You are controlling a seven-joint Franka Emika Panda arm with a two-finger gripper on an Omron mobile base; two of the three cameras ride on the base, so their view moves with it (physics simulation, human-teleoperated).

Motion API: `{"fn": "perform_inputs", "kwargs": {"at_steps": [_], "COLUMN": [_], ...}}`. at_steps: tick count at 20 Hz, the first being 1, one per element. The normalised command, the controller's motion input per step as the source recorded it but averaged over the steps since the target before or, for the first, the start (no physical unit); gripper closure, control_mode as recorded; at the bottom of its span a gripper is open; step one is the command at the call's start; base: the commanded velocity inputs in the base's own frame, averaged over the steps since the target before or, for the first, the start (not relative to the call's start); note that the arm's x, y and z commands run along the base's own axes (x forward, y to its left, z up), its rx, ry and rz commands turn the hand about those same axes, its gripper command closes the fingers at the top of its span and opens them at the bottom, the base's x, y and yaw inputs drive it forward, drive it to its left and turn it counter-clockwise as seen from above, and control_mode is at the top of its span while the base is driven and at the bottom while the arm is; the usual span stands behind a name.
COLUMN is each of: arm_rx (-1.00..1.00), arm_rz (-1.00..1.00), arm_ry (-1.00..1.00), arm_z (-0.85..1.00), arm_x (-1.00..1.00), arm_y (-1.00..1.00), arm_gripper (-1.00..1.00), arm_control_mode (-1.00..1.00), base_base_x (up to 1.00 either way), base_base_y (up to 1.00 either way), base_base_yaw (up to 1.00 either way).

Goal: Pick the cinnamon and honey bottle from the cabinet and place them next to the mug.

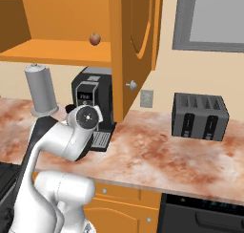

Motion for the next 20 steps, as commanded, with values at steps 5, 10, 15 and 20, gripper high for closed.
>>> {"fn": "perform_inputs", "kwargs": {"at_steps": [5, 10, 15, 20], "arm_rx": [0.0, 0.0, 0.03, 0.04], "arm_rz": [0.07, 0.12, 0.14, 0.15], "arm_ry": [0.0, 0.0, 0.0, 0.0], "arm_z": [-0.48, -0.47, -0.46, -0.46], "arm_x": [0.0, 0.0, 0.01, 0.16], "arm_y": [-0.27, -0.13, -0.01, 0.0], "arm_gripper": [1.0, 1.0, 1.0, 1.0], "arm_control_mode": [-1.0, -1.0, -1.0, -1.0], "base_base_x": [0.0, 0.0, 0.0, 0.0], "base_base_y": [0.0, 0.0, 0.0, 0.0], "base_base_yaw": [0.0, 0.0, 0.0, 0.0]}}
